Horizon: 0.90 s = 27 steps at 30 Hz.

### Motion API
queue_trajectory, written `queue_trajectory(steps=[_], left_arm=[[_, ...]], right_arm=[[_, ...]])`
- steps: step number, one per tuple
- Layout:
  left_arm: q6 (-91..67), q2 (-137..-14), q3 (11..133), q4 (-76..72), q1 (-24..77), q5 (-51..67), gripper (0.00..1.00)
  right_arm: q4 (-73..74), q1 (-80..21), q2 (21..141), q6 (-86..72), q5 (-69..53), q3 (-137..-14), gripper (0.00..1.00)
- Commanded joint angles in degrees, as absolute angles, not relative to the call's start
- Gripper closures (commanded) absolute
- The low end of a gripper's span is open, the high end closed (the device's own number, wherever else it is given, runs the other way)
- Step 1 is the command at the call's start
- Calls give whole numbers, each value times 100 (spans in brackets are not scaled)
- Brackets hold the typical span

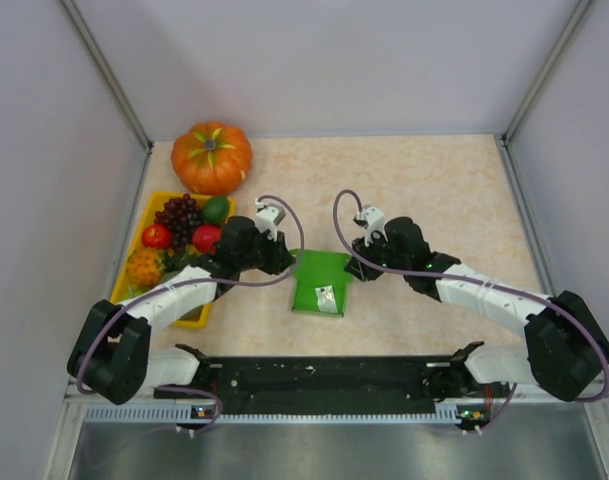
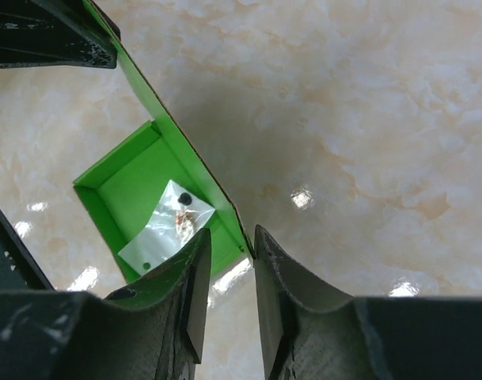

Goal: Fold the paper box

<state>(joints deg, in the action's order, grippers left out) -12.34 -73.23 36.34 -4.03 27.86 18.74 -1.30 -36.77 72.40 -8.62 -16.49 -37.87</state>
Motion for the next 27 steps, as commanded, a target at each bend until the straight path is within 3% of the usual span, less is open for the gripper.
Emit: queue_trajectory(steps=[1,6,9,18,27], left_arm=[[-1379,-7023,3525,-685,2786,1934,78],[-1599,-6751,3314,-808,2812,1697,91],[-1819,-6426,3068,-1097,2961,1312,99],[-2425,-5889,2900,-1441,3383,-323,100],[-3146,-6661,3041,-2232,3999,-1827,100]], right_arm=[[-440,-3806,7163,-861,-1345,-3753,74],[-273,-4191,7084,-931,-706,-3771,82],[-351,-4403,7049,-1159,-82,-3753,100],[-431,-5177,7057,-1792,3020,-4016,100],[-931,-5896,7857,-2417,4831,-4412,100]])
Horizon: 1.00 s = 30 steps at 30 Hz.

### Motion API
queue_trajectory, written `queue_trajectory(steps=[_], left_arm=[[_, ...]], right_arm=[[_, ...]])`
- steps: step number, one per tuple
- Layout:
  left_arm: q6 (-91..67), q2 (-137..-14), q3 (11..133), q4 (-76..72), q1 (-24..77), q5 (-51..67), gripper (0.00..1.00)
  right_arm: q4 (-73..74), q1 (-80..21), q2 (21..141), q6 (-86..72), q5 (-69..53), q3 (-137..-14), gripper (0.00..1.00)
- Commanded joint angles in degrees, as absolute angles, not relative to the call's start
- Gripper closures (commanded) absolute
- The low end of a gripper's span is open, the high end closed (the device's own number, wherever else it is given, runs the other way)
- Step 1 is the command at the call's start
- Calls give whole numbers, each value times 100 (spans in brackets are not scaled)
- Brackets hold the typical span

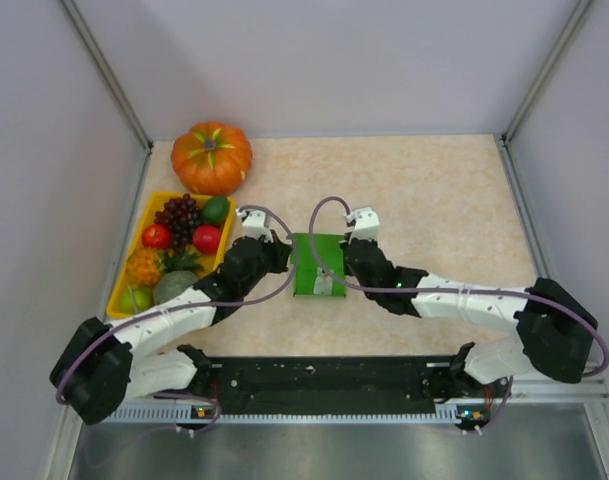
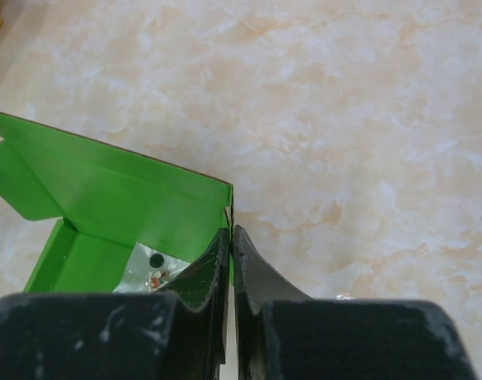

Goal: Fold the paper box

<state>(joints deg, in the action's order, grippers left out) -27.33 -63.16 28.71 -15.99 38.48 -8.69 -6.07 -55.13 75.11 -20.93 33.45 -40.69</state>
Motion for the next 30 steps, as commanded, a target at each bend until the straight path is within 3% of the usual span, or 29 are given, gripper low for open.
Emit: queue_trajectory(steps=[1,13,24,30], left_arm=[[-3181,-6845,3058,-2293,4043,-1880,100],[-3428,-7383,3006,-3057,5122,-3559,100],[-3463,-7409,2637,-3488,5449,-3972,100],[-3480,-7313,2400,-3692,5721,-4166,100]], right_arm=[[-1010,-5941,7936,-2400,4860,-4430,100],[-2344,-6608,8517,-2233,5994,-4114,100],[-4279,-6907,8516,-1873,5362,-3024,100],[-4430,-7075,8631,-1758,5414,-3023,100]])
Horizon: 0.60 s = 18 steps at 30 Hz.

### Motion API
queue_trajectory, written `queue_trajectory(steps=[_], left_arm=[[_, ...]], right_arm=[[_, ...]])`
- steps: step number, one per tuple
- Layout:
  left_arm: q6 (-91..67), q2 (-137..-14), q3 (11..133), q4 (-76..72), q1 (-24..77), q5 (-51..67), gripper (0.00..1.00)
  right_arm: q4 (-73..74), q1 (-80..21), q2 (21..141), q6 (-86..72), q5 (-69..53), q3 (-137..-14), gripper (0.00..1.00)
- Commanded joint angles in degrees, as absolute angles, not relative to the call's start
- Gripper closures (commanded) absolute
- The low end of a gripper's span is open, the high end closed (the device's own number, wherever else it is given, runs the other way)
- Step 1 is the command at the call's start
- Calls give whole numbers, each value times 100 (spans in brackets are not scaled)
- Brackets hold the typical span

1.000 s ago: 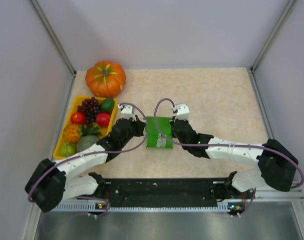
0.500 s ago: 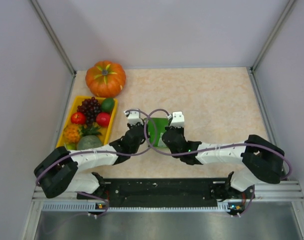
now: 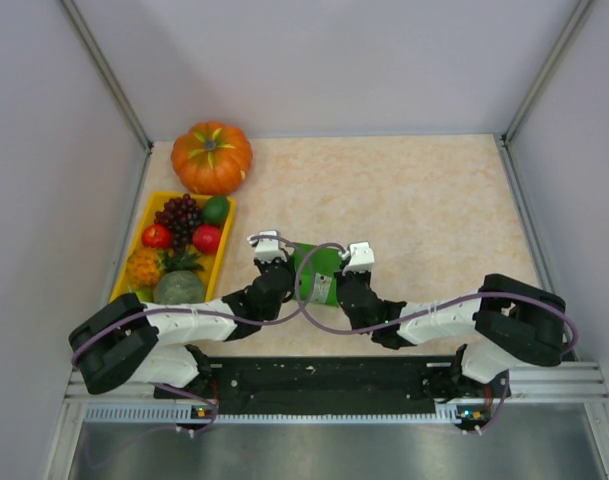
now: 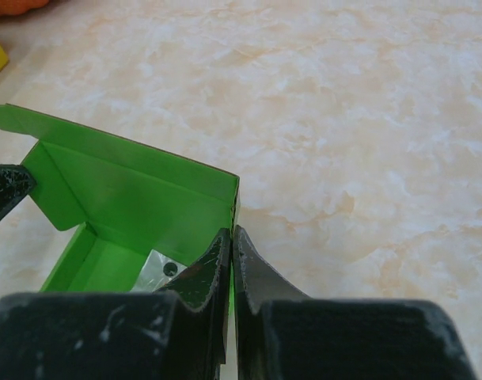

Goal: Fold the paper box

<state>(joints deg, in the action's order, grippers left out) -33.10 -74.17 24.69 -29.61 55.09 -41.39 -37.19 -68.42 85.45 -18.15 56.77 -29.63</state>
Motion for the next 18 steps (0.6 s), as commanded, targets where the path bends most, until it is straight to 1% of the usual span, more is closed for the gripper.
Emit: queue_trajectory(steps=[1,7,12,18], left_arm=[[-3507,-7286,2382,-3683,5748,-4166,100],[-3577,-7093,2162,-3648,5766,-3886,100],[-4068,-7075,2206,-2954,5766,-3701,100],[-4280,-7233,2048,-3094,5766,-3130,100]], right_arm=[[-4421,-7119,8640,-1749,5423,-3032,100],[-3999,-7198,8570,-2109,5414,-2998,100],[-3877,-7216,8639,-2442,4870,-2953,100],[-3533,-7251,8648,-2908,4536,-2918,100]])
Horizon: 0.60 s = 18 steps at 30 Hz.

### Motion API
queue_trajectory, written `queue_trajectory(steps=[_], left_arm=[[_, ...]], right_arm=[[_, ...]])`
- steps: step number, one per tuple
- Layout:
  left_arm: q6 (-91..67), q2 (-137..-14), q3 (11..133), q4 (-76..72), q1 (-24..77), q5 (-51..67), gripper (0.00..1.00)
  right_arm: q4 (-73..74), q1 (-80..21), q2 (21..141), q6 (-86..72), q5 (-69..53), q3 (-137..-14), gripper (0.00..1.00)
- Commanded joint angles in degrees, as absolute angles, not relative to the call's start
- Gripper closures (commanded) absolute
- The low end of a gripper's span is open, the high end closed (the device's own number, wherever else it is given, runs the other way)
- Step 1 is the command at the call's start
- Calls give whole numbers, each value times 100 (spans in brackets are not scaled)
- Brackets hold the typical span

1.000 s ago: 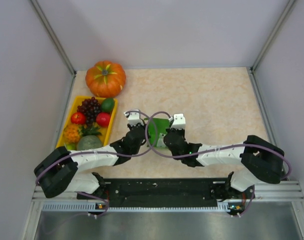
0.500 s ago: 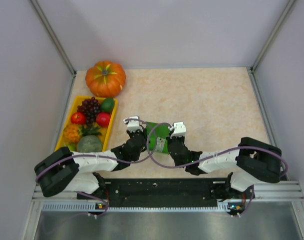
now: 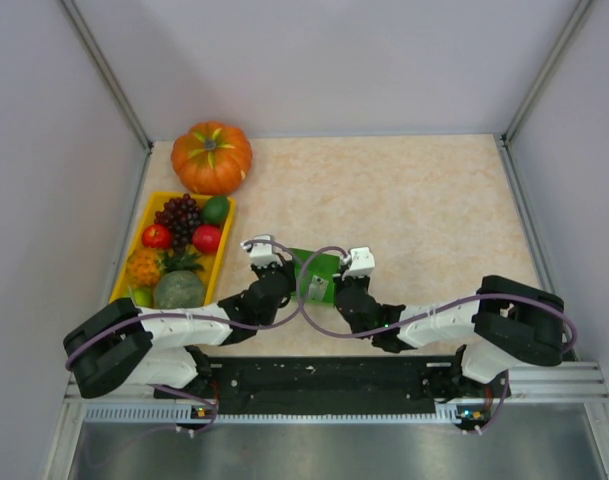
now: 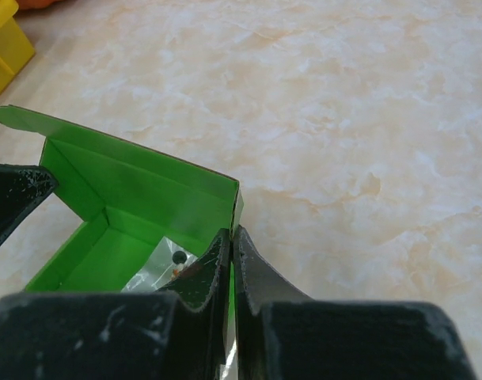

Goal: Fold the paper box

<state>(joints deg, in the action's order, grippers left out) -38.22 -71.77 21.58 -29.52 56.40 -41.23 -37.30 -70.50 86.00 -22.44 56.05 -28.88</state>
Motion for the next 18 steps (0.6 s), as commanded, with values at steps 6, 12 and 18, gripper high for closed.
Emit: queue_trajectory(steps=[6,12,18], left_arm=[[-4289,-6883,1706,-3225,5774,-2883,100],[-4263,-6443,1433,-3199,5783,-2742,100],[-4289,-6363,1301,-3208,5792,-2663,100]], right_arm=[[-3357,-7426,8648,-3129,4456,-2883,100],[-3033,-7532,8526,-3313,4676,-3102,100],[-2277,-7620,8499,-3726,5001,-3550,100]])
